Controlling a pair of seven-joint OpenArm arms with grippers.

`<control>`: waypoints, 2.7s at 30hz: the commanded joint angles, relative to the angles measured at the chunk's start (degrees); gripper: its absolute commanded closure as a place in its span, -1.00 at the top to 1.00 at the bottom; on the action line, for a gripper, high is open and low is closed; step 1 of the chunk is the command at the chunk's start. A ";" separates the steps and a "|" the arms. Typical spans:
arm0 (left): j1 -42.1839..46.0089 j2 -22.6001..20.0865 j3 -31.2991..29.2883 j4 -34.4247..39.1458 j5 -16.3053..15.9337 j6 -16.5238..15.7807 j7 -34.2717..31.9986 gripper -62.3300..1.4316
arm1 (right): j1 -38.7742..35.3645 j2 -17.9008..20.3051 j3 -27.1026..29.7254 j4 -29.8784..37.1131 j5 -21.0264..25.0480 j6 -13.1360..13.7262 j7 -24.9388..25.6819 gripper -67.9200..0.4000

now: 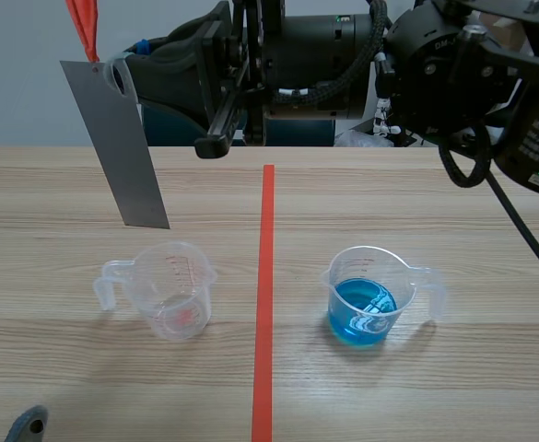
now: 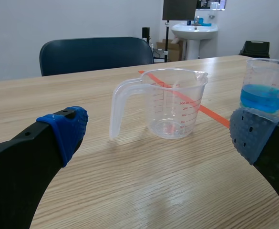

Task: Do the redox reaction experiment. move the plate over the blue solution

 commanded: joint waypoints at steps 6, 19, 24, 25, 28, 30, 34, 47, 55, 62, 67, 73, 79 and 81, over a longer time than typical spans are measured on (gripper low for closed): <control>0.13 -0.35 -0.31 0.44 -0.37 0.13 -2.62 1.00 | 1.44 -0.02 1.01 1.05 0.83 -0.20 1.20 -0.97; 0.13 -0.35 -0.31 0.44 -0.35 0.11 -2.62 1.00 | 1.44 1.05 1.01 1.05 0.83 0.96 1.81 -0.97; 0.13 -0.35 -0.31 0.44 -0.35 0.11 -2.62 1.00 | 1.44 4.28 1.01 1.05 0.83 3.63 3.93 -0.97; 0.13 -0.35 -0.31 0.44 -0.35 0.11 -2.62 1.00 | 1.44 5.20 1.01 1.05 0.83 4.17 4.42 -0.97; 0.13 -0.35 -0.31 0.44 -0.37 0.11 -2.62 1.00 | 1.44 8.31 1.01 1.05 0.83 5.73 6.58 -0.97; 0.13 -0.35 -0.31 0.44 -0.37 0.11 -2.62 1.00 | 1.44 10.47 1.01 1.05 0.85 6.88 8.55 -0.97; 0.13 -0.35 -0.31 0.44 -0.35 0.11 -2.62 1.00 | 1.44 14.88 1.01 1.05 0.81 8.00 11.72 -0.97; 2.73 -1.03 -0.31 0.50 -0.37 0.11 -2.62 1.00 | 1.44 28.50 1.01 1.05 0.39 8.00 21.62 -0.97; 9.55 -5.51 -0.52 0.55 -0.31 -2.49 -2.62 1.00 | -3.15 34.40 1.01 1.05 -6.84 8.00 30.56 -0.97; 15.82 -12.94 -0.52 3.72 1.07 -2.38 -2.62 1.00 | -8.39 39.56 1.01 1.05 -14.51 8.00 43.04 -0.97; 18.62 -20.44 -0.52 7.58 -5.64 -1.44 -2.62 1.00 | -10.99 43.56 1.01 1.03 -17.33 8.00 51.08 -0.97; 19.30 -30.51 -0.52 14.10 -8.37 -1.44 -2.62 1.00 | -14.36 45.62 1.01 0.59 -20.06 8.00 56.26 -0.97; 19.15 -39.01 -0.52 23.89 -14.91 -2.54 2.40 1.00 | -14.75 46.73 0.96 -2.25 -20.46 8.00 62.23 -0.97; 19.08 -41.38 -0.52 27.67 -16.55 -3.58 6.29 0.96 | -14.73 47.30 0.96 -3.34 -20.37 8.00 63.19 -0.97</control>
